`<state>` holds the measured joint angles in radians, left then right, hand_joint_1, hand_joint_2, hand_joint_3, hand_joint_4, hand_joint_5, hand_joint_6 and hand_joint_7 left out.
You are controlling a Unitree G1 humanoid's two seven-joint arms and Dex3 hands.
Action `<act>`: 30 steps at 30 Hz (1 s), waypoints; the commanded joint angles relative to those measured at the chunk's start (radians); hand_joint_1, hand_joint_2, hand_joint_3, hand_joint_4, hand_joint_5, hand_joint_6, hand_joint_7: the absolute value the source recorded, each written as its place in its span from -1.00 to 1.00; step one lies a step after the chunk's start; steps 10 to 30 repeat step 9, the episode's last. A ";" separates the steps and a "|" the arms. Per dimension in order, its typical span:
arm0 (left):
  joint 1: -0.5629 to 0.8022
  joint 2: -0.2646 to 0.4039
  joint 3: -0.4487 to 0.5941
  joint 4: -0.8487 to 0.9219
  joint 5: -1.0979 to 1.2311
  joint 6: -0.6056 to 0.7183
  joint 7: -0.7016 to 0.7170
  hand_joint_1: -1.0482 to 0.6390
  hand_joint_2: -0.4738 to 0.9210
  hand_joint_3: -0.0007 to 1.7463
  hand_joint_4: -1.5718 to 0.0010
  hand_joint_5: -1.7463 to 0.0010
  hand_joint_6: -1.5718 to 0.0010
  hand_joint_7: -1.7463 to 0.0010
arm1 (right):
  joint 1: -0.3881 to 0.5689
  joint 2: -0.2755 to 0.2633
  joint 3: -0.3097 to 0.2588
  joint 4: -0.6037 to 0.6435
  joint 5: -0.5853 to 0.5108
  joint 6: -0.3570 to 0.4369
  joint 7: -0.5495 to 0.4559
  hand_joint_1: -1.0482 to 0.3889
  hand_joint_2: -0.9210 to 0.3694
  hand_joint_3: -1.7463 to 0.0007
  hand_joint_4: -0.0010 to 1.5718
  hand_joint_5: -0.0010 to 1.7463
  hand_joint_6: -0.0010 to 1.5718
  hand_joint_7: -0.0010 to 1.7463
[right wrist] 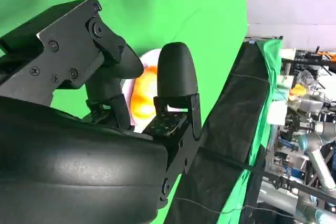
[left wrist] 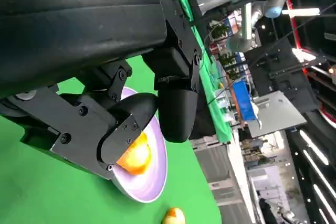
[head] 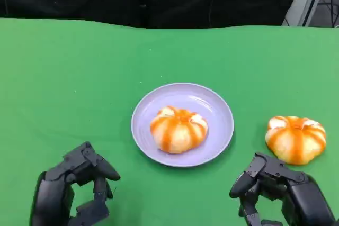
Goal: Grasp the bread from the table and place it into the plate.
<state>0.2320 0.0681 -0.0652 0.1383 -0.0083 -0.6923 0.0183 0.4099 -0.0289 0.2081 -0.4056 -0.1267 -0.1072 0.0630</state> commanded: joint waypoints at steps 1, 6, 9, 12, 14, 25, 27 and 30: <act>-0.012 0.001 0.023 0.015 -0.011 -0.010 -0.024 0.07 0.34 0.49 -0.08 -1.00 0.01 -0.76 | 0.004 -0.006 -0.006 -0.013 0.008 0.002 -0.002 0.49 -0.27 -0.43 -0.11 0.87 -0.07 0.58; -0.013 -0.007 0.034 0.023 -0.006 -0.016 -0.037 0.07 0.33 0.51 -0.08 -1.00 0.01 -0.76 | 0.004 -0.004 -0.006 -0.012 0.008 0.001 -0.004 0.49 -0.26 -0.43 -0.10 0.88 -0.07 0.58; -0.006 -0.012 0.036 0.019 0.004 -0.012 -0.037 0.05 0.34 0.49 -0.08 -0.99 0.00 -0.75 | 0.007 -0.005 -0.006 -0.013 0.009 0.001 -0.004 0.52 -0.23 -0.48 -0.10 0.89 -0.07 0.58; -0.006 -0.012 0.036 0.019 0.004 -0.012 -0.037 0.05 0.34 0.49 -0.08 -0.99 0.00 -0.75 | 0.007 -0.005 -0.006 -0.013 0.009 0.001 -0.004 0.52 -0.23 -0.48 -0.10 0.89 -0.07 0.58; -0.006 -0.012 0.036 0.019 0.004 -0.012 -0.037 0.05 0.34 0.49 -0.08 -0.99 0.00 -0.75 | 0.007 -0.005 -0.006 -0.013 0.009 0.001 -0.004 0.52 -0.23 -0.48 -0.10 0.89 -0.07 0.58; -0.006 -0.012 0.036 0.019 0.004 -0.012 -0.037 0.05 0.34 0.49 -0.08 -0.99 0.00 -0.75 | 0.007 -0.005 -0.006 -0.013 0.009 0.001 -0.004 0.52 -0.23 -0.48 -0.10 0.89 -0.07 0.58; -0.006 -0.012 0.036 0.019 0.004 -0.012 -0.037 0.05 0.34 0.49 -0.08 -0.99 0.00 -0.75 | 0.007 -0.005 -0.006 -0.013 0.009 0.001 -0.004 0.52 -0.23 -0.48 -0.10 0.89 -0.07 0.58; -0.006 -0.012 0.036 0.019 0.004 -0.012 -0.037 0.05 0.34 0.49 -0.08 -0.99 0.00 -0.75 | 0.007 -0.005 -0.006 -0.013 0.009 0.001 -0.004 0.52 -0.23 -0.48 -0.10 0.89 -0.07 0.58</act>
